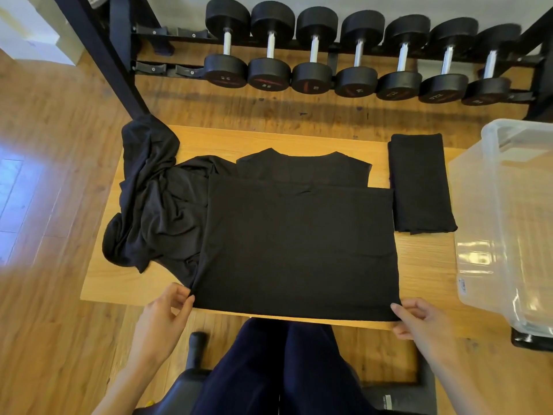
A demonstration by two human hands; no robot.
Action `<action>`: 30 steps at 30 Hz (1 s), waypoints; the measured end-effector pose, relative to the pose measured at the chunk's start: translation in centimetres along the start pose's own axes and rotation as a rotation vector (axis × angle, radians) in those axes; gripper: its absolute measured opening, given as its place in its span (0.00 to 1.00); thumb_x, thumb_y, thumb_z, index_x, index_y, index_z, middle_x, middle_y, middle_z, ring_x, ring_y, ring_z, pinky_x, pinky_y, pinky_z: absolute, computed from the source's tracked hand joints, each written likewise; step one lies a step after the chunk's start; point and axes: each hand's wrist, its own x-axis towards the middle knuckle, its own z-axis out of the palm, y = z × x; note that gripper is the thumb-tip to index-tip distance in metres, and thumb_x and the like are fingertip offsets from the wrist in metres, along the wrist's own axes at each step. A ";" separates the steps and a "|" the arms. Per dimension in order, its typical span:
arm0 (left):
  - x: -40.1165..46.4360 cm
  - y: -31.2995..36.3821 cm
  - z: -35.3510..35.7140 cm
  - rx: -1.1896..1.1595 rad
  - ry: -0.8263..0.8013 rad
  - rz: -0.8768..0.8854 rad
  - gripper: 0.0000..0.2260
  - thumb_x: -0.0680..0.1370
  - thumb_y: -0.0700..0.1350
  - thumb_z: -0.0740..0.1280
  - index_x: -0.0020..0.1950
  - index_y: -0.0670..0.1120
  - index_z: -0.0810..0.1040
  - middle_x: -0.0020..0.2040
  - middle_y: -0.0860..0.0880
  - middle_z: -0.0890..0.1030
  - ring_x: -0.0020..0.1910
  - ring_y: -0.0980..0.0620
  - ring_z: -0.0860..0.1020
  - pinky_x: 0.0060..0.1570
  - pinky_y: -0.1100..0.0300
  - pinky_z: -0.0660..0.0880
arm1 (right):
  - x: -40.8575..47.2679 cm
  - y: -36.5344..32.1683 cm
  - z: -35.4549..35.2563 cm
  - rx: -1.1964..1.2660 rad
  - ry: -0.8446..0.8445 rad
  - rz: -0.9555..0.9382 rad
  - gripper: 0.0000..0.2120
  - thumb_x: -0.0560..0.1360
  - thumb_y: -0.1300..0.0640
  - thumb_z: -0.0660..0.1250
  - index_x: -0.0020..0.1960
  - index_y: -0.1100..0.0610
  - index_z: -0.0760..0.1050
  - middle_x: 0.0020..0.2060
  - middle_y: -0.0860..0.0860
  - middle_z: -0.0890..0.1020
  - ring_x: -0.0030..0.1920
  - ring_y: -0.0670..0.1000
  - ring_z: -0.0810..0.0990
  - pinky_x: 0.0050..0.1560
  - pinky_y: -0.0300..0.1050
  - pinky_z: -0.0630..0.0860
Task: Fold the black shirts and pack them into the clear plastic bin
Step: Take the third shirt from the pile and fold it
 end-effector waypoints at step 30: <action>20.3 11.6 -3.4 0.046 -0.071 0.010 0.15 0.72 0.44 0.76 0.57 0.45 0.80 0.38 0.55 0.78 0.44 0.53 0.78 0.54 0.53 0.76 | 14.4 -17.8 0.6 -1.094 0.177 -0.687 0.15 0.76 0.47 0.69 0.58 0.55 0.79 0.52 0.53 0.81 0.58 0.55 0.73 0.60 0.50 0.67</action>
